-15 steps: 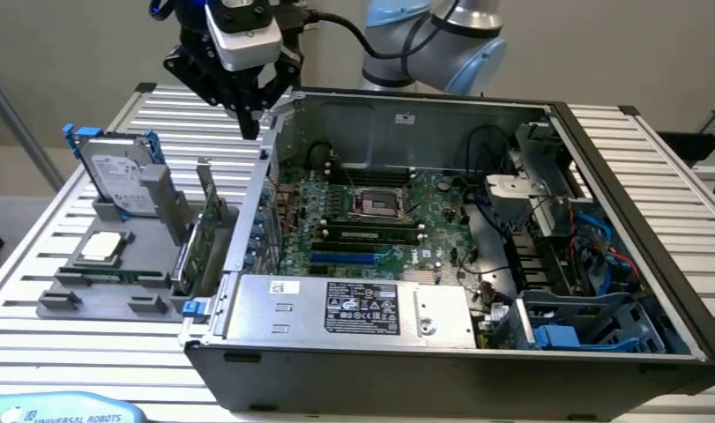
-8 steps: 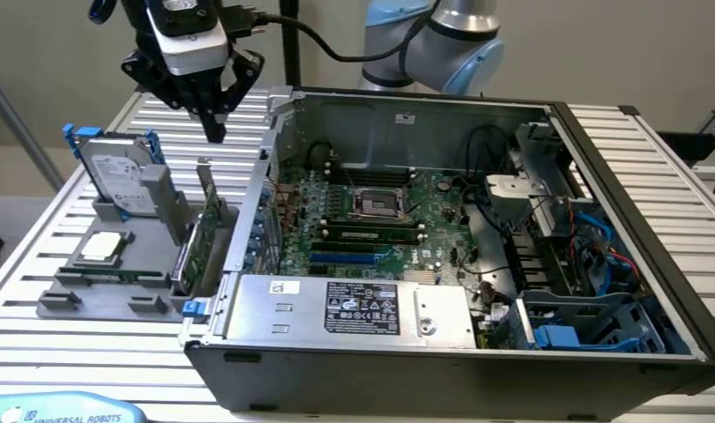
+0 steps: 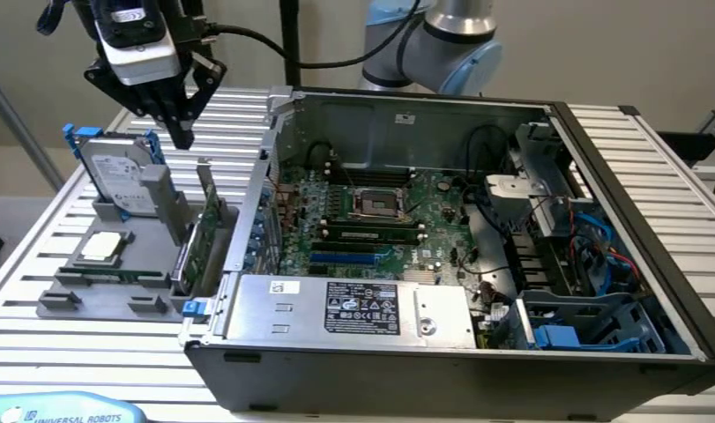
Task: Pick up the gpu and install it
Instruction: 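Reach for the gpu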
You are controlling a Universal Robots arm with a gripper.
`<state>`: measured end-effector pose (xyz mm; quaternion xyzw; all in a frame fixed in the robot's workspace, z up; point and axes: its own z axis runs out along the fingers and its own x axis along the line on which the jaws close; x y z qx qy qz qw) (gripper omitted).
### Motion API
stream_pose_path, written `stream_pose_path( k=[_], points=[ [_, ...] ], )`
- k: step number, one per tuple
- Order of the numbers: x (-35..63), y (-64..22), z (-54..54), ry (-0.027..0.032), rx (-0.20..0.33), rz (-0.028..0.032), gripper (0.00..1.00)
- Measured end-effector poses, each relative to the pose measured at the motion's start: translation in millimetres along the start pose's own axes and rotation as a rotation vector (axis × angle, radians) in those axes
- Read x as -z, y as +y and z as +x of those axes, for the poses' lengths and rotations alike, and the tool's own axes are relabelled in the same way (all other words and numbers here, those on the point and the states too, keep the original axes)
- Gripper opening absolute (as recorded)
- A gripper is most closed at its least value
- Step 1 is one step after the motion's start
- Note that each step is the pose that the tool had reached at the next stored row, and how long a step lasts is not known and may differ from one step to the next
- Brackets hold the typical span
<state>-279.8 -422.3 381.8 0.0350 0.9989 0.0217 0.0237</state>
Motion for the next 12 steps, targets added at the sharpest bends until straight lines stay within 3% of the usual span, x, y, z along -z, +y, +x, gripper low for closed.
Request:
stream_pose_path(
  k=[5, 7, 9, 12],
  points=[
    [-4.4, -1.3, 16.0, -0.0006, 0.001, 0.0072, 0.11],
    [-6.1, -1.5, 17.5, 0.0002, 0.001, 0.0106, 0.11],
    [-7.3, -1.6, 17.7, 0.0046, 0.001, 0.0122, 0.11],
    [-7.4, -1.6, 17.8, 0.0052, 0.001, 0.0122, 0.11]
  ],
)
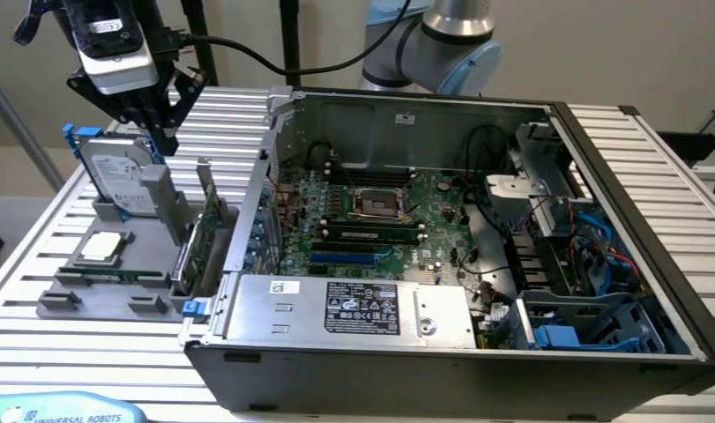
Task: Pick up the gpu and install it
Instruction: 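Pick up the gpu and move the gpu toward the slot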
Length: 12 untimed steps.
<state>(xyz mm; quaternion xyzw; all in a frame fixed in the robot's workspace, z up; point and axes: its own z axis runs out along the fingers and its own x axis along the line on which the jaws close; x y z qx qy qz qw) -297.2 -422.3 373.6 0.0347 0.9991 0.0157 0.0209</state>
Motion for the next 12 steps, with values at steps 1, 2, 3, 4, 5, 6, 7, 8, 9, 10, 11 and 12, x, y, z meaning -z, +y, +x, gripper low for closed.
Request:
stream_pose_path(
  k=[1, 2, 3, 4, 5, 6, 7, 8, 9, 10, 11, 12],
  points=[
    [0.0, 0.0, 0.0, 0.0000, 0.000, 0.0000, 0.11],
    [0.0, 0.0, 0.0, 0.0000, 0.000, 0.0000, 0.11],
    [0.0, 0.0, 0.0, 0.0000, 0.000, 0.0000, 0.11],
    [0.0, 0.0, 0.0, 0.0000, 0.000, 0.0000, 0.11],
    [0.0, 0.0, 0.0, 0.0000, 0.000, 0.0000, 0.11],
    [0.0, 0.0, 0.0, 0.0000, 0.000, 0.0000, 0.11],
    [0.0, 0.0, 0.0, 0.0000, 0.000, 0.0000, 0.11],
    [0.0, 0.0, 0.0, 0.0000, 0.000, 0.0000, 0.11],
    [0.0, 0.0, 0.0, 0.0000, 0.000, 0.0000, 0.11],
    [0.0, 0.0, 0.0, 0.0000, 0.000, 0.0000, 0.11],
    [0.0, 0.0, 0.0, 0.0000, 0.000, 0.0000, 0.12],
    [0.0, 0.0, 0.0, 0.0000, 0.000, 0.0000, 0.12]
  ],
)
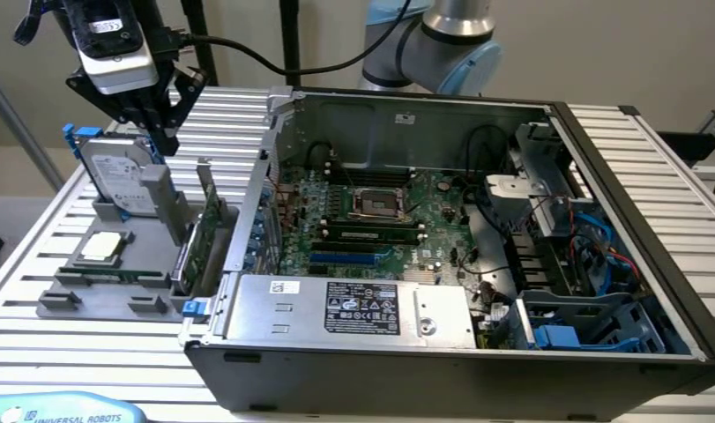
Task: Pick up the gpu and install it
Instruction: 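Pick up the gpu and move the gpu toward the slot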
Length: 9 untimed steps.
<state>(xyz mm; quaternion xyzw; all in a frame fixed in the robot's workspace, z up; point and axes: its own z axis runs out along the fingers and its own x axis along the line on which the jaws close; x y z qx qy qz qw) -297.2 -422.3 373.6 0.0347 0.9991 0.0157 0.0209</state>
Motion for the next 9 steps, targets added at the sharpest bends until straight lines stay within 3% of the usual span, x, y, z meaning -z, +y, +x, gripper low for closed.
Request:
stream_pose_path(
  k=[1, 6, 7, 9],
  points=[
    [0.0, 0.0, 0.0, 0.0000, 0.000, 0.0000, 0.24],
    [-2.2, -0.5, 0.6, -0.0001, 0.000, -0.0001, 0.36],
    [-3.9, -0.9, 0.9, -0.0001, 0.000, -0.0001, 0.42],
    [-7.4, -2.0, 2.2, 0.0000, 0.000, 0.0000, 0.42]
  ],
)
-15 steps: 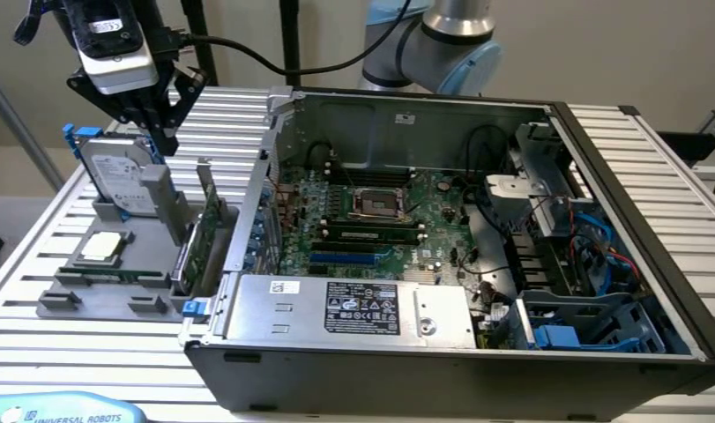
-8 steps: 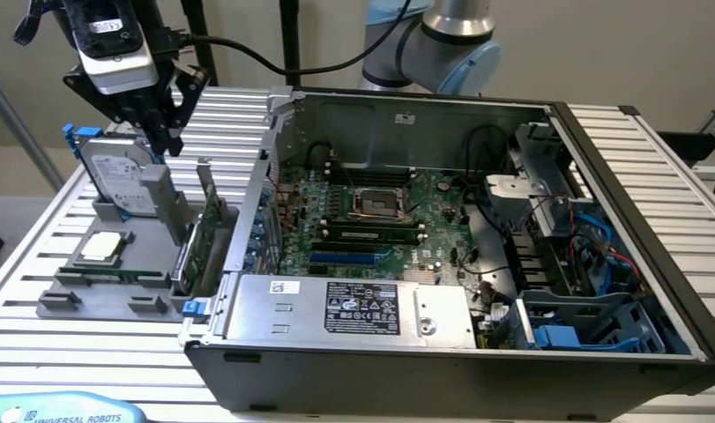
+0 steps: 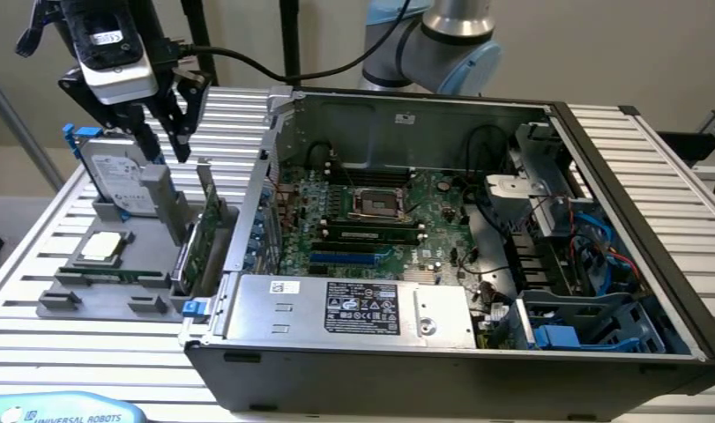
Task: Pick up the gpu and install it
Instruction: 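Pick up the gpu and move the gpu toward the slot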
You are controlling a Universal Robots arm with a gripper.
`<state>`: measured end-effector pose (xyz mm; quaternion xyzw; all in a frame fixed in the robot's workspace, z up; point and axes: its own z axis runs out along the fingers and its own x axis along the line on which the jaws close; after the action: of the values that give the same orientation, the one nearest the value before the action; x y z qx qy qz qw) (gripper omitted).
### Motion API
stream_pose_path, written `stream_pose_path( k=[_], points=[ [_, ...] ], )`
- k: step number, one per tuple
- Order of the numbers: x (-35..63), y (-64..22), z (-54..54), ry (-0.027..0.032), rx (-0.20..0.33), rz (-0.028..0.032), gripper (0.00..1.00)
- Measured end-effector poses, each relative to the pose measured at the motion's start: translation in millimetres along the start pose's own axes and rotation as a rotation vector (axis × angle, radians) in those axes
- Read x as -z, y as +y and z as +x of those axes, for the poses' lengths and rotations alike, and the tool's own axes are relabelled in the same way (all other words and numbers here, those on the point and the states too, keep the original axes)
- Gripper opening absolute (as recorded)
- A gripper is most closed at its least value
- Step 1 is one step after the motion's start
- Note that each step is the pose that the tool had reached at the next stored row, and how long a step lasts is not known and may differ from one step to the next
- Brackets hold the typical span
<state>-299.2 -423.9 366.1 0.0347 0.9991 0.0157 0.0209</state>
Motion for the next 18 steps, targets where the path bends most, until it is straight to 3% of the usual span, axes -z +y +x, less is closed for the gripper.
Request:
stream_pose_path(
  k=[11, 18],
  points=[
    [-19.7, -11.1, 1.3, 0.0004, 0.011, -0.0005, 0.42],
    [-32.3, -12.3, 1.7, 0.0008, 0.023, -0.0009, 0.42]
  ],
)
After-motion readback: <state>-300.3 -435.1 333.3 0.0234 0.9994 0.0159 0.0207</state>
